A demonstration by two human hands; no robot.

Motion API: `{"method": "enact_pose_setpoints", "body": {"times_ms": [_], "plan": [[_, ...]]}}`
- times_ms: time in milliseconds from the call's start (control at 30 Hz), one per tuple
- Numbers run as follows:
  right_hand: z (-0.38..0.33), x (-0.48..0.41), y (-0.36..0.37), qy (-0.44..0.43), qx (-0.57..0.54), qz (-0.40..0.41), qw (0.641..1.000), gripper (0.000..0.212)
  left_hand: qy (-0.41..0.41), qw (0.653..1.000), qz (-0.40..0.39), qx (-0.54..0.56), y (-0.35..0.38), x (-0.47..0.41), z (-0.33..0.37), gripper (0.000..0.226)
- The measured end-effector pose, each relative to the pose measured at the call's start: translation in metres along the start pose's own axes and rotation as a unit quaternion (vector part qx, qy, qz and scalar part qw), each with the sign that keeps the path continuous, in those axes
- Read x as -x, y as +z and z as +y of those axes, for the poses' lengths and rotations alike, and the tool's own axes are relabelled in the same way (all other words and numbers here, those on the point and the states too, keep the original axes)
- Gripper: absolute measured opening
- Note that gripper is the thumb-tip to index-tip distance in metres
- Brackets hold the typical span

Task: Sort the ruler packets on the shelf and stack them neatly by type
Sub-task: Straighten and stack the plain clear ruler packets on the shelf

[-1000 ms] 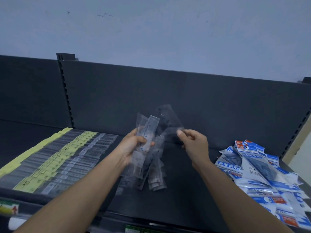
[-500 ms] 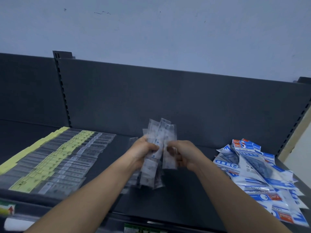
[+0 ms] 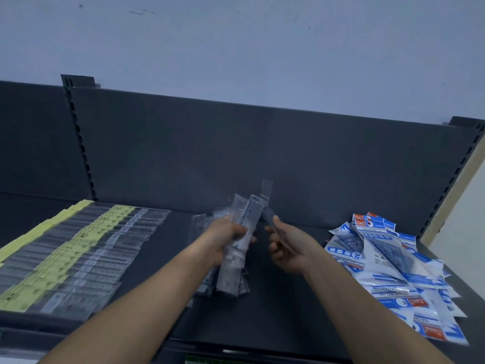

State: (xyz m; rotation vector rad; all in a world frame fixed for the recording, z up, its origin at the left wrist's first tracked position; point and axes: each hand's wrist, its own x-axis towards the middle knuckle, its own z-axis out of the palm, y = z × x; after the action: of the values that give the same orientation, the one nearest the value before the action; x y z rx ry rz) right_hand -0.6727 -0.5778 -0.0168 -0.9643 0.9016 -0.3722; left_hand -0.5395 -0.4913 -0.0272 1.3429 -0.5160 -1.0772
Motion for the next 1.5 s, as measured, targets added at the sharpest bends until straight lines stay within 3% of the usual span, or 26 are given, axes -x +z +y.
{"method": "enact_pose_setpoints", "body": {"times_ms": [167,300,400,667,833,933,1067,1233,1300,1367,1500], "plan": [[-0.005,0.001,-0.006,-0.014,-0.131,-0.011,0.991,0.035,-0.012,1.000,0.009,0.022,0.002,-0.004,0.000,0.027],[-0.003,-0.002,-0.010,-0.016,-0.184,-0.004,0.983,0.027,-0.005,1.000,0.007,-0.022,0.004,-0.003,0.001,0.026],[0.000,-0.001,-0.009,-0.009,-0.129,-0.010,0.992,0.022,-0.002,0.999,0.003,-0.039,0.007,-0.002,0.002,0.026],[0.006,-0.008,-0.001,-0.034,-0.025,0.023,0.999,0.042,0.023,0.999,-0.022,-0.034,0.019,-0.001,0.003,0.017],[0.006,-0.006,-0.002,-0.082,-0.011,0.076,0.994,0.032,0.039,0.997,0.020,-0.065,0.019,-0.006,0.001,0.018],[0.004,-0.011,-0.008,-0.096,-0.011,0.126,0.987,0.031,0.041,0.998,0.027,-0.025,0.014,-0.007,0.002,0.017],[0.000,-0.011,-0.009,-0.072,0.003,0.136,0.988,0.015,0.051,0.998,0.019,0.015,0.010,-0.006,0.007,0.024],[0.007,-0.017,-0.008,-0.074,0.139,0.120,0.980,0.013,0.050,0.998,0.019,0.040,0.008,-0.007,0.008,0.025],[0.013,-0.024,-0.011,-0.106,0.229,0.141,0.957,0.009,0.045,0.998,0.016,0.042,0.007,-0.007,0.007,0.026],[0.018,-0.027,-0.014,-0.151,0.360,0.183,0.902,0.010,0.036,0.999,0.010,0.035,0.006,-0.005,0.006,0.027],[0.022,-0.023,-0.017,-0.211,0.614,0.232,0.724,0.054,0.015,1.000,0.014,0.005,0.004,-0.002,0.006,0.027]]}}
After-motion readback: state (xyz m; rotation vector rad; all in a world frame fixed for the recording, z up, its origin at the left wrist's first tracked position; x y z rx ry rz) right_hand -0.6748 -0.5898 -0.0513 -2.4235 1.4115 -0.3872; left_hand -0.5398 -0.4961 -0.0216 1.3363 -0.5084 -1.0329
